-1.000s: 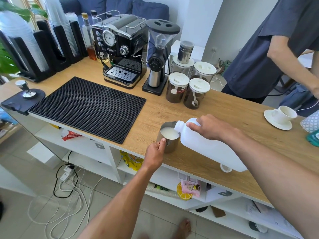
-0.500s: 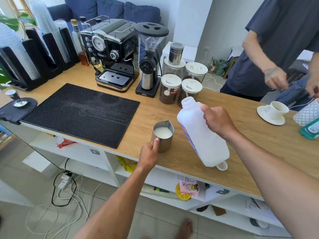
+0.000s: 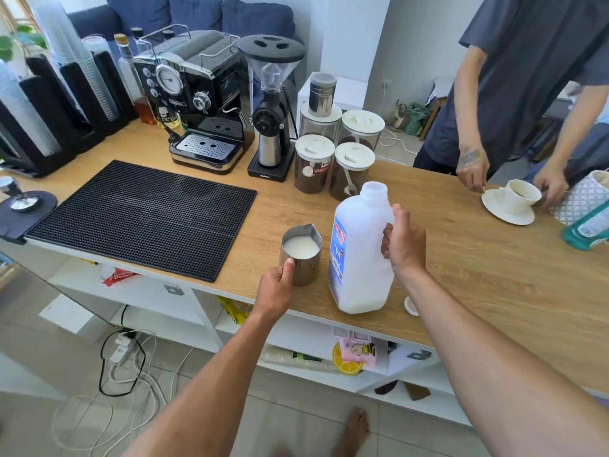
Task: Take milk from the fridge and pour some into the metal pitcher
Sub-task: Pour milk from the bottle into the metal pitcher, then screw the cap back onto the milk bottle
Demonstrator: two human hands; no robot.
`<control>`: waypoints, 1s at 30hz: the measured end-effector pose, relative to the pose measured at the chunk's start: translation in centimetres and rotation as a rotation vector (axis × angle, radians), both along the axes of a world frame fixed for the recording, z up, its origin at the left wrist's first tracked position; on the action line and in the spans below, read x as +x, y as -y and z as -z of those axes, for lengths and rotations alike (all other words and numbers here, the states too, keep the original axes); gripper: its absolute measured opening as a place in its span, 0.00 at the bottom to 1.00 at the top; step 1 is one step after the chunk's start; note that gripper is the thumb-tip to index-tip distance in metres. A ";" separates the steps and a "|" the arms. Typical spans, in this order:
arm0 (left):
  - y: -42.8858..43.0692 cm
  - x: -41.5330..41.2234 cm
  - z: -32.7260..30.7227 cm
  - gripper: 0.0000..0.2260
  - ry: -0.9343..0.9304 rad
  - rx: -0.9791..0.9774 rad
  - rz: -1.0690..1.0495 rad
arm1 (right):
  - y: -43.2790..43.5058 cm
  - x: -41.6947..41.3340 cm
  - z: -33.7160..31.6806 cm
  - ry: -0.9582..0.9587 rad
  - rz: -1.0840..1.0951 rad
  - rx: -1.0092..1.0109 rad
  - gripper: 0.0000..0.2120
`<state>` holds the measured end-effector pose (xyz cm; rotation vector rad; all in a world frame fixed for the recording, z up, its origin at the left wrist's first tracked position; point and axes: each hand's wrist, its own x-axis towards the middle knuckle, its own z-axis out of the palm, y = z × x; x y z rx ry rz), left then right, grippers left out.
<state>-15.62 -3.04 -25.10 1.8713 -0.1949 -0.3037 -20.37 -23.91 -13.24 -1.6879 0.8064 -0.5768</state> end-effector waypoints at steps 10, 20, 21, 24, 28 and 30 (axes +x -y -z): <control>-0.1 -0.1 -0.1 0.23 -0.023 -0.022 0.005 | 0.1 -1.5 1.8 0.046 0.056 -0.021 0.27; 0.3 -0.8 -0.6 0.23 -0.038 -0.091 -0.069 | 0.0 -2.4 2.4 0.064 0.055 -0.075 0.27; 0.5 -1.0 -0.8 0.23 -0.050 -0.105 -0.090 | -0.1 -2.5 2.5 0.060 0.051 -0.075 0.28; 1.0 -1.6 -1.2 0.19 -0.135 -0.146 -0.180 | -0.1 -2.6 2.7 0.054 0.064 -0.081 0.28; 1.1 -1.7 -0.8 0.15 -0.127 -0.133 -0.280 | -0.6 -2.9 2.7 0.062 0.073 -0.094 0.28; 1.1 -1.9 -1.2 0.14 0.009 -0.047 -0.314 | -0.7 -3.0 2.6 0.074 0.070 -0.098 0.27</control>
